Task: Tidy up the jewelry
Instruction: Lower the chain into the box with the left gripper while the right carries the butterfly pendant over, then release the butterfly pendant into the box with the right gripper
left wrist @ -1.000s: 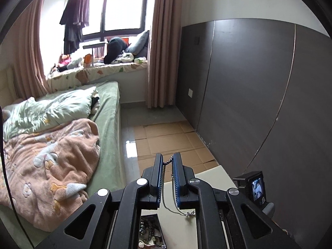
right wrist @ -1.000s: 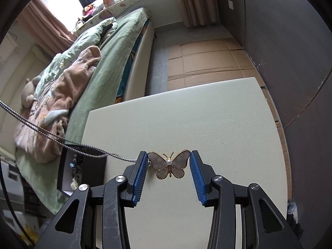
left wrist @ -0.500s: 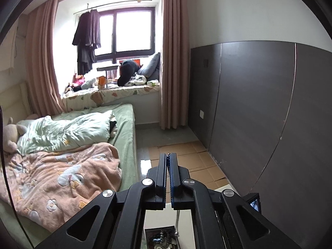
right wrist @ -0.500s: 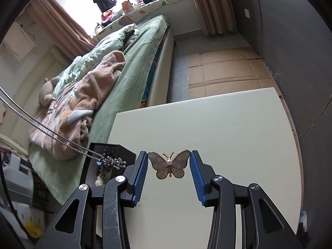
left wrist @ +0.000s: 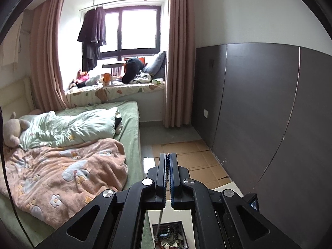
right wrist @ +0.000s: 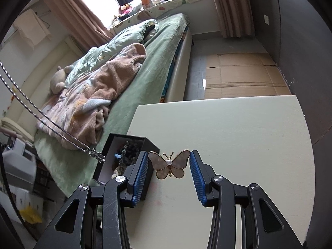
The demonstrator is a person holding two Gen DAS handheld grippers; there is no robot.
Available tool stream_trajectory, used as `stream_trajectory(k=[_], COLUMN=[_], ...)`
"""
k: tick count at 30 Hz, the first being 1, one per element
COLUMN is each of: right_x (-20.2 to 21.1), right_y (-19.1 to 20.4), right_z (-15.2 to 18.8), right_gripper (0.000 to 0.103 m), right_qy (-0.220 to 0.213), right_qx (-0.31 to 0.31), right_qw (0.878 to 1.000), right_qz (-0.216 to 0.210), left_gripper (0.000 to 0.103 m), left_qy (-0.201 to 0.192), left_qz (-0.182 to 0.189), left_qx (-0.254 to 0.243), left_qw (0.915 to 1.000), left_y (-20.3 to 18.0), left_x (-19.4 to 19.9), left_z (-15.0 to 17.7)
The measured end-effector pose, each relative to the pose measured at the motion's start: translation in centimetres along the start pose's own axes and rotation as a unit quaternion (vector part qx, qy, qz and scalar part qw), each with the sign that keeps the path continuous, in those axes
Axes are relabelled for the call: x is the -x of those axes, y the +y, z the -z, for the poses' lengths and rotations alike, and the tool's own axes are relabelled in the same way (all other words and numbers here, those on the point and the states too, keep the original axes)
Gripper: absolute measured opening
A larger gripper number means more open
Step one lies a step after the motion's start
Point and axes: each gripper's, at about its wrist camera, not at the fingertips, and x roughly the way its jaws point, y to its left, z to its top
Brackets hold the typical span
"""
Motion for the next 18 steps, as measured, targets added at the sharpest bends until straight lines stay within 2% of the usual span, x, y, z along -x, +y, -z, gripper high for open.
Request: stream_trajectory(k=[10,18], right_x=[-0.2,-0.7], right_y=[2.0,3.5], right_z=[0.3,0.4], right_gripper=[0.042,0.042], right_qy=[0.0,-0.002], right_qx=[0.024,0.036], right_qw=[1.0,0.999], right_qz=[-0.019,-0.03], left_gripper=[0.002,0.002], left_qy=[0.066,0.136], left_qz=[0.004,0.025], left_qx=[0.034,0.072], left_qw=[0.9972,0.9878], left_y=[2.5,3.4], left_x=[-4.2,-8.4], left_z=[5.4,11.7])
